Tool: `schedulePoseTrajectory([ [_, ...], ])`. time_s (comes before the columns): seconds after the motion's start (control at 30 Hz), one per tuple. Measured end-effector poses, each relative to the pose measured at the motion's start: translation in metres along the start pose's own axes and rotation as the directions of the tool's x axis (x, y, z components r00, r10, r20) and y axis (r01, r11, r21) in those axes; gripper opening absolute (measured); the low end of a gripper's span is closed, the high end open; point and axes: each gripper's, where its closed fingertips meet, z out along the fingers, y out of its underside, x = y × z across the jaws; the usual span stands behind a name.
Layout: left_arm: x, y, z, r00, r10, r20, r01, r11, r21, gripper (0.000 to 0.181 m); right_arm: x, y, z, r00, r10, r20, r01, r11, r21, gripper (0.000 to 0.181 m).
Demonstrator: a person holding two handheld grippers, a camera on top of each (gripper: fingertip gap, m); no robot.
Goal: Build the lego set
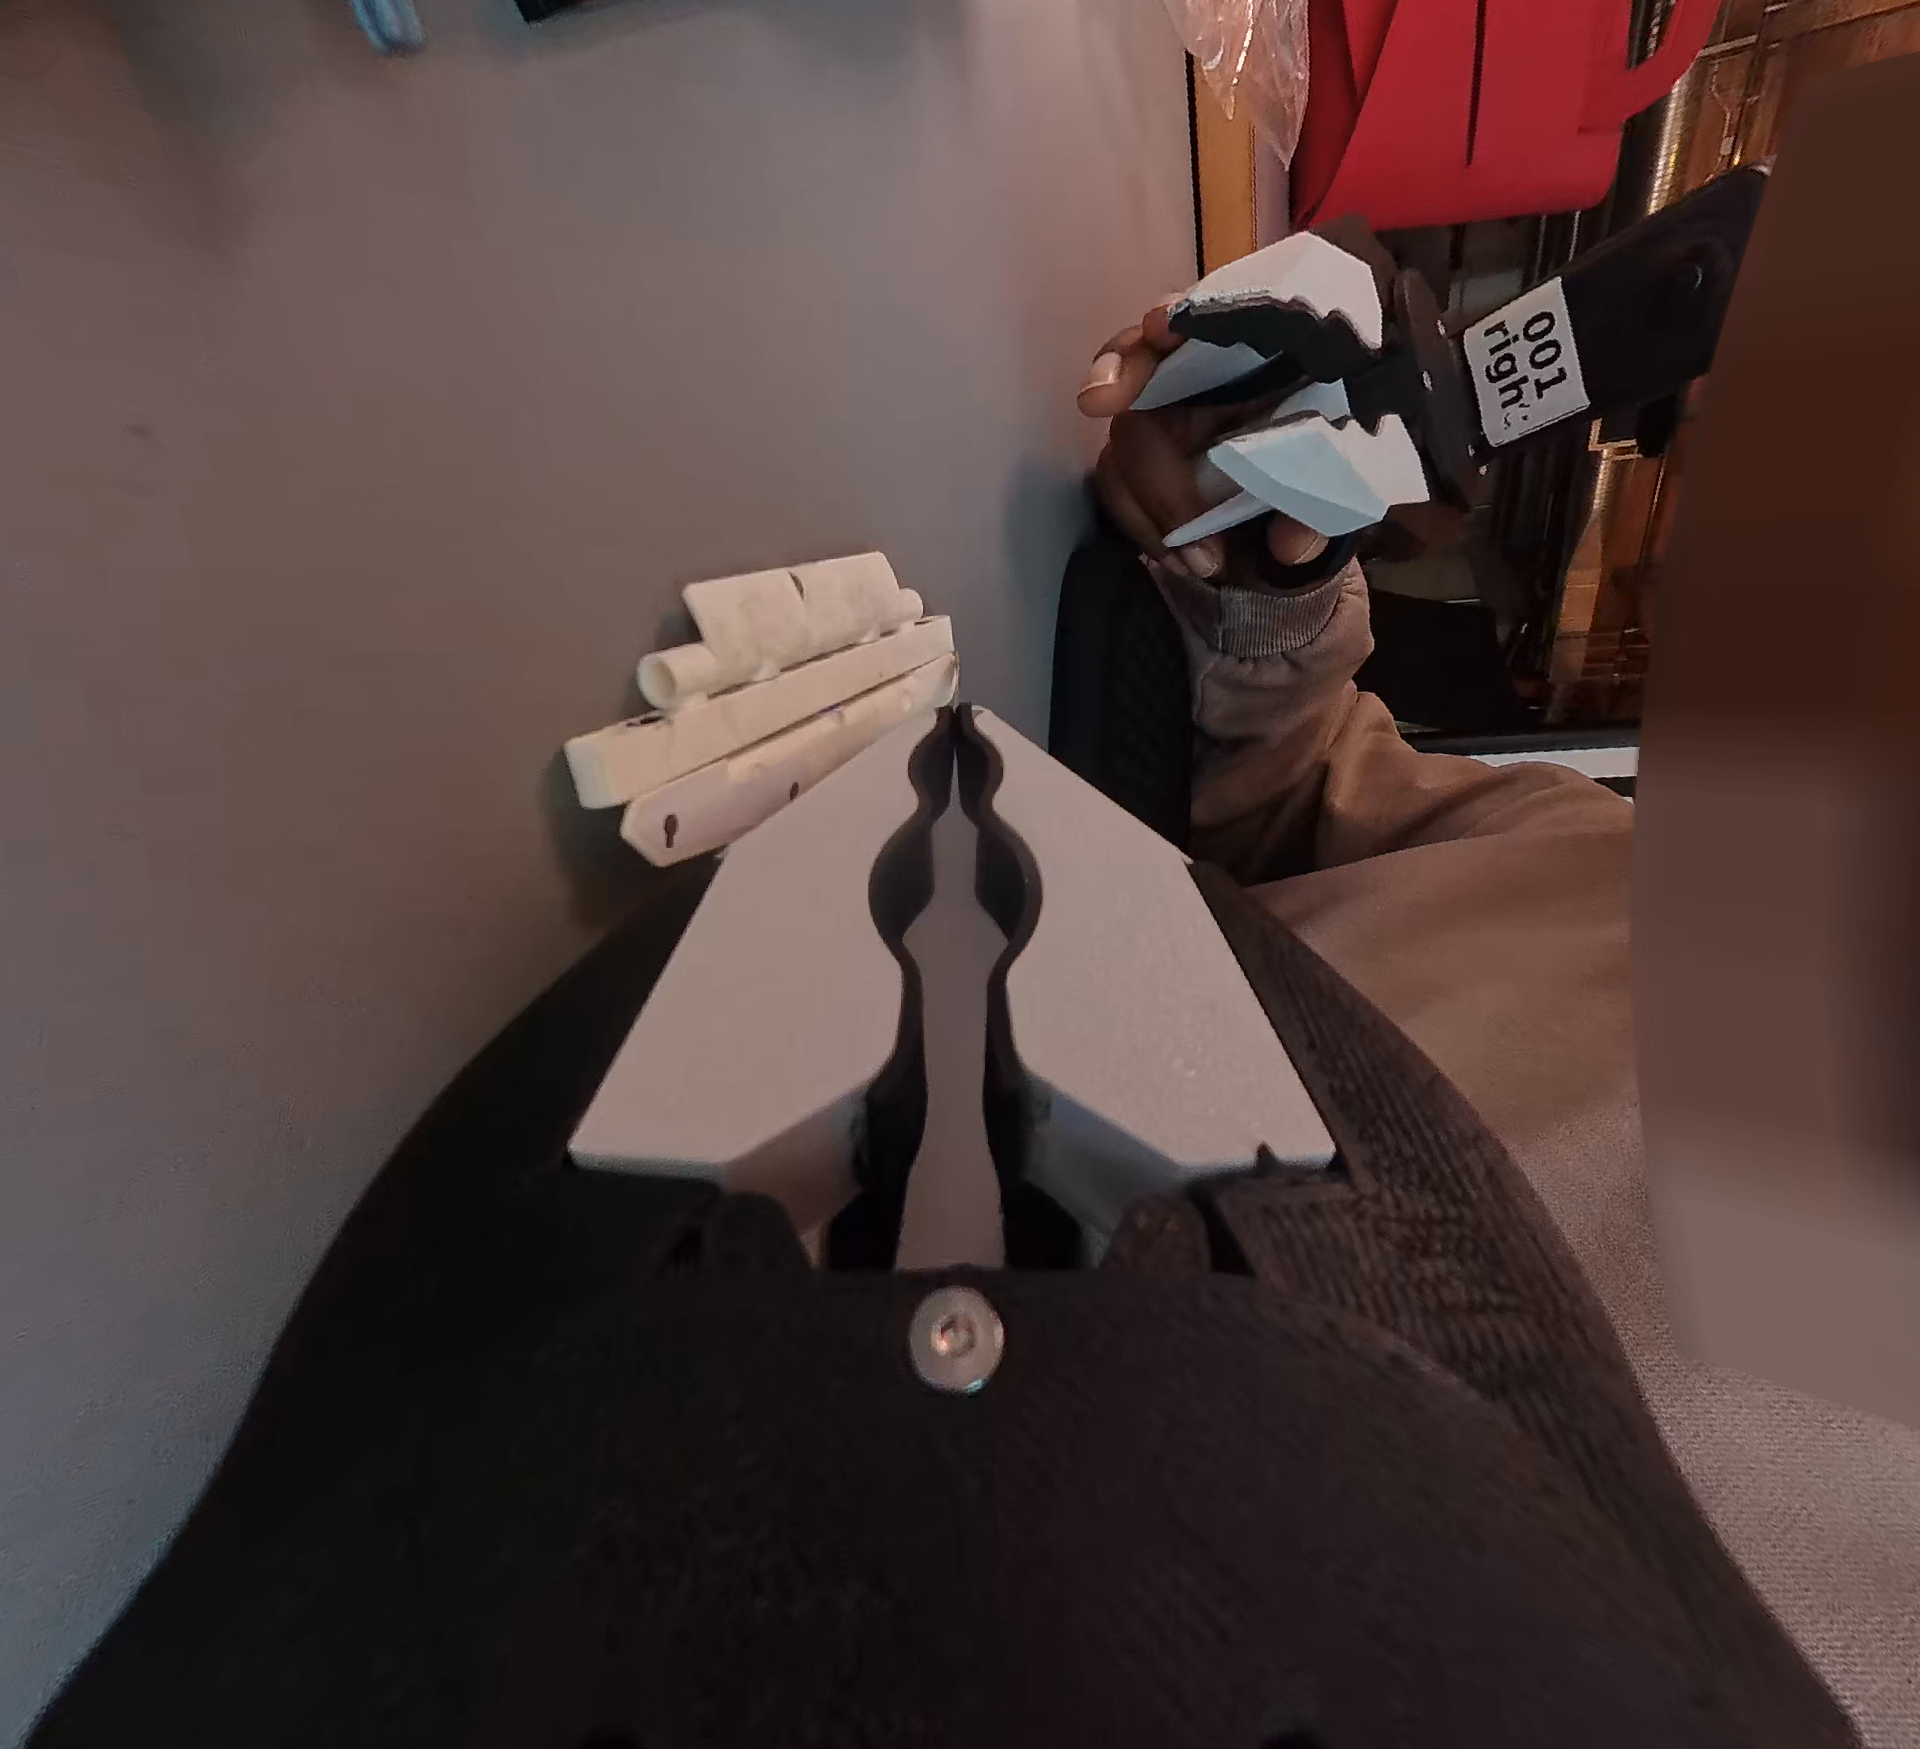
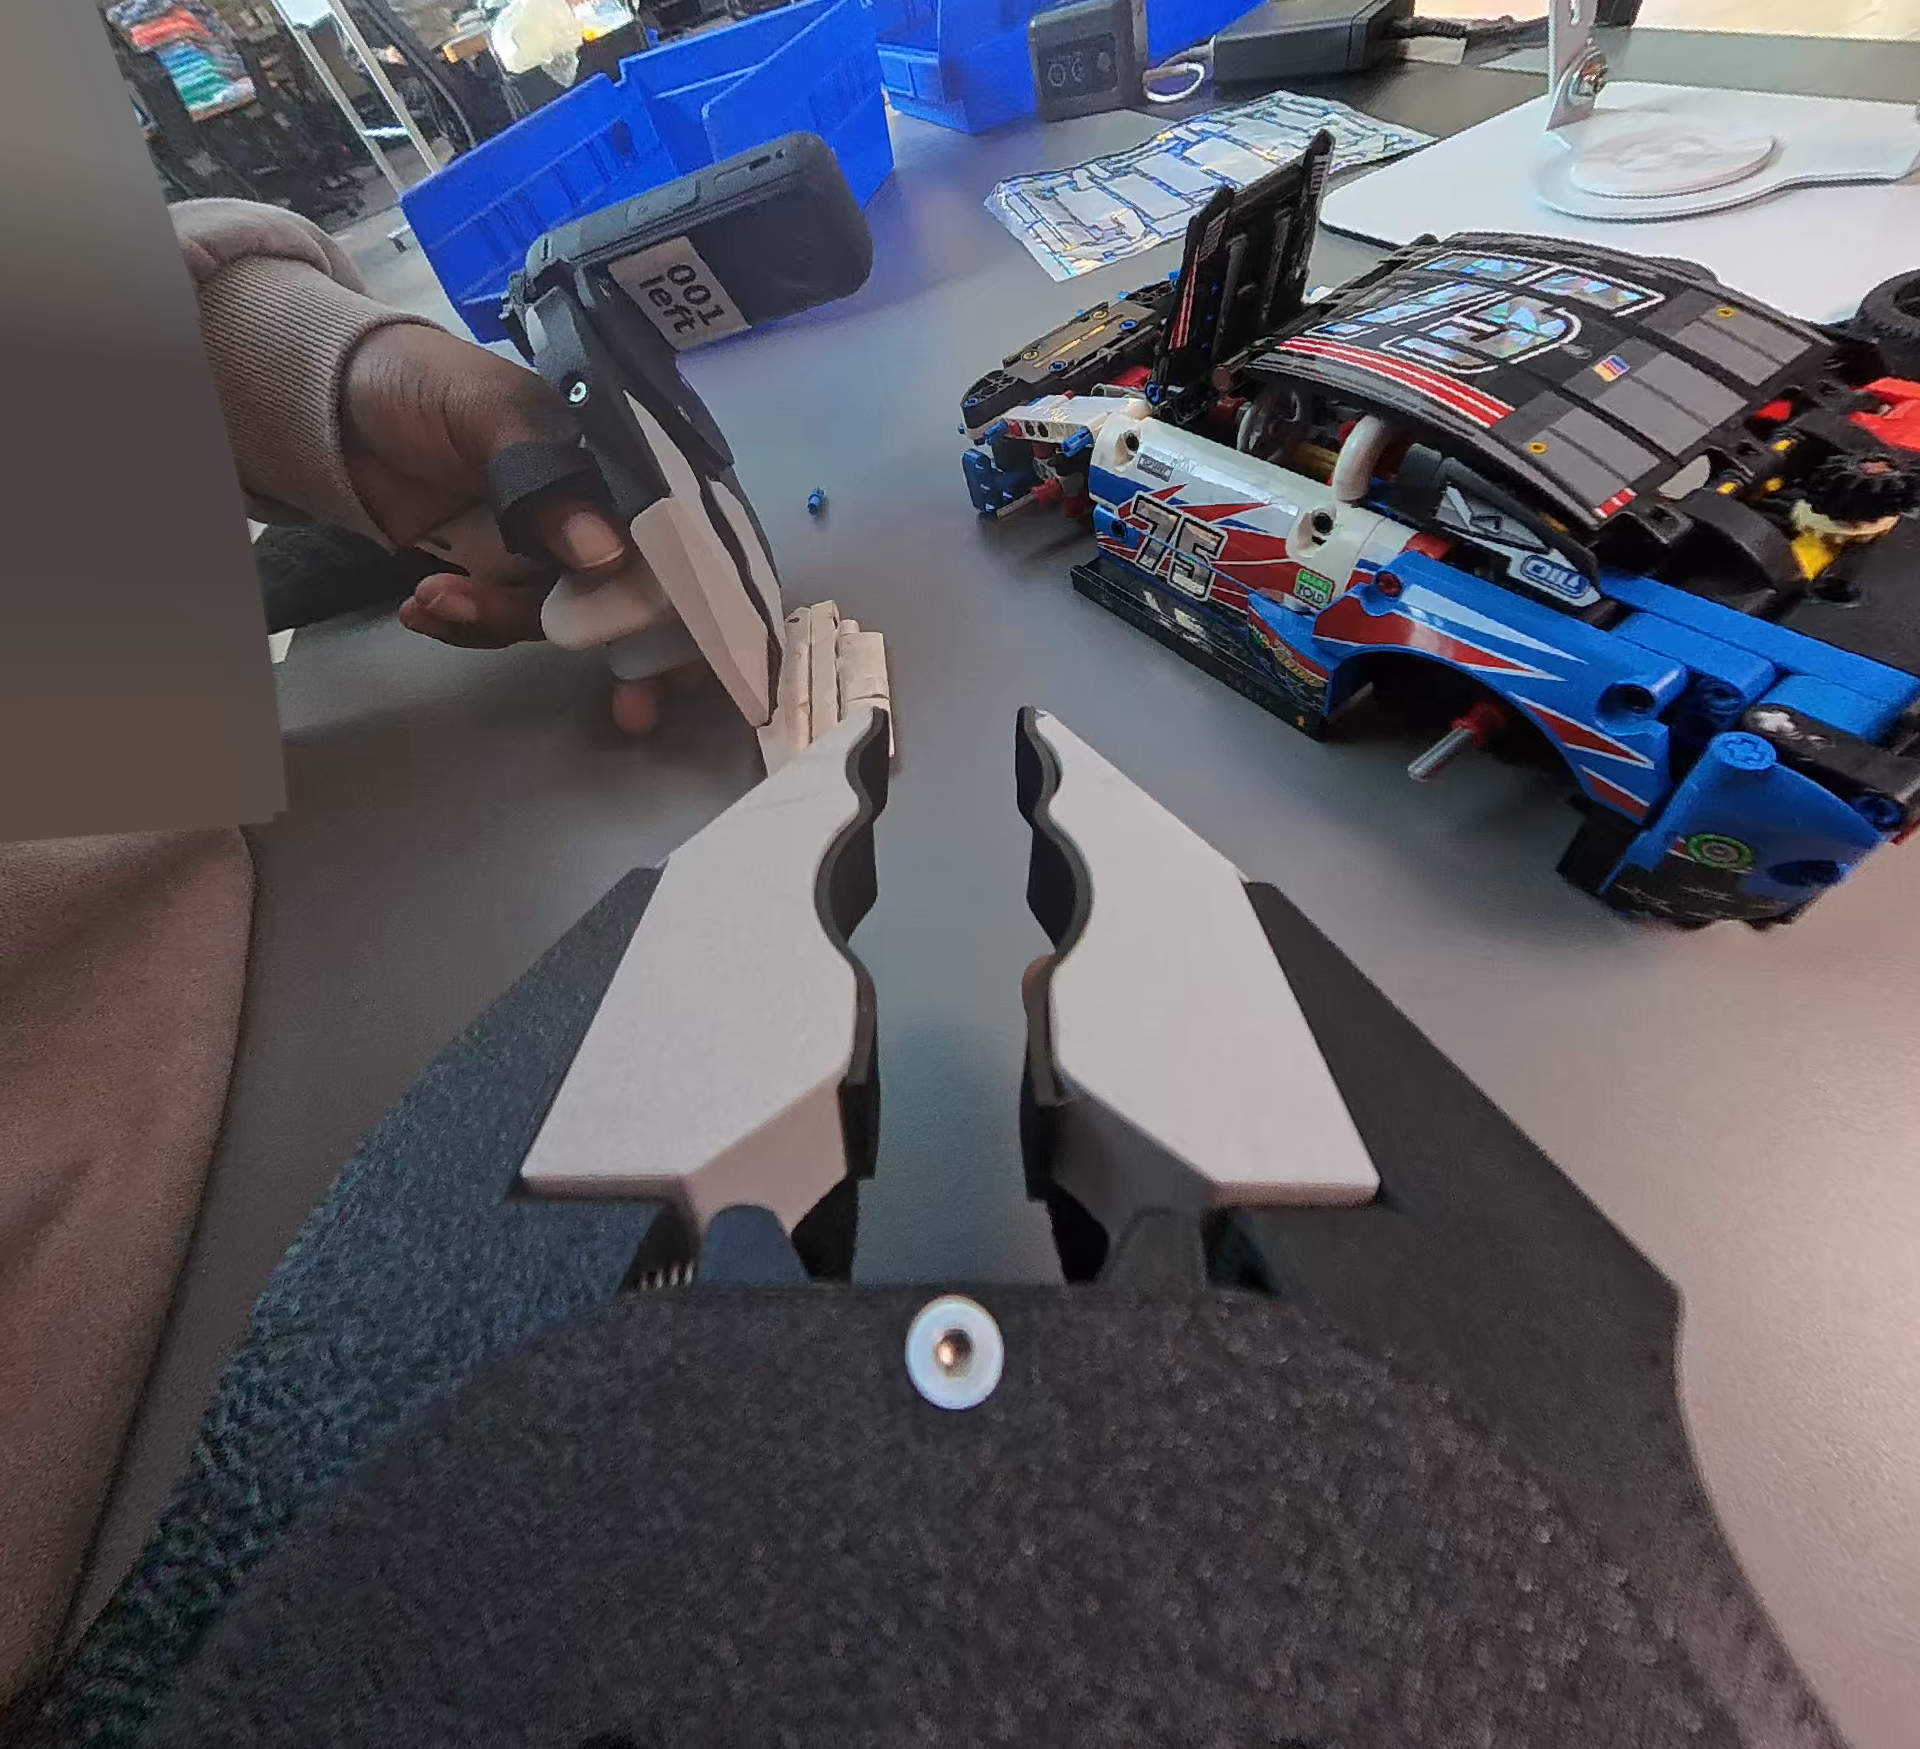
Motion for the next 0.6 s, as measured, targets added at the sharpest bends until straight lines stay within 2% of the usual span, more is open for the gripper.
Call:
schedulePoseTrajectory([
  [0.6,-0.0042,0.0022,-0.0001,1.0,-0.01,0.007,0.01,1.0,-0.009,0.0,-0.002,0.0008,-0.0004,1.0,0.002,0.01,-0.002,1.0,-0.006,0.02],
])
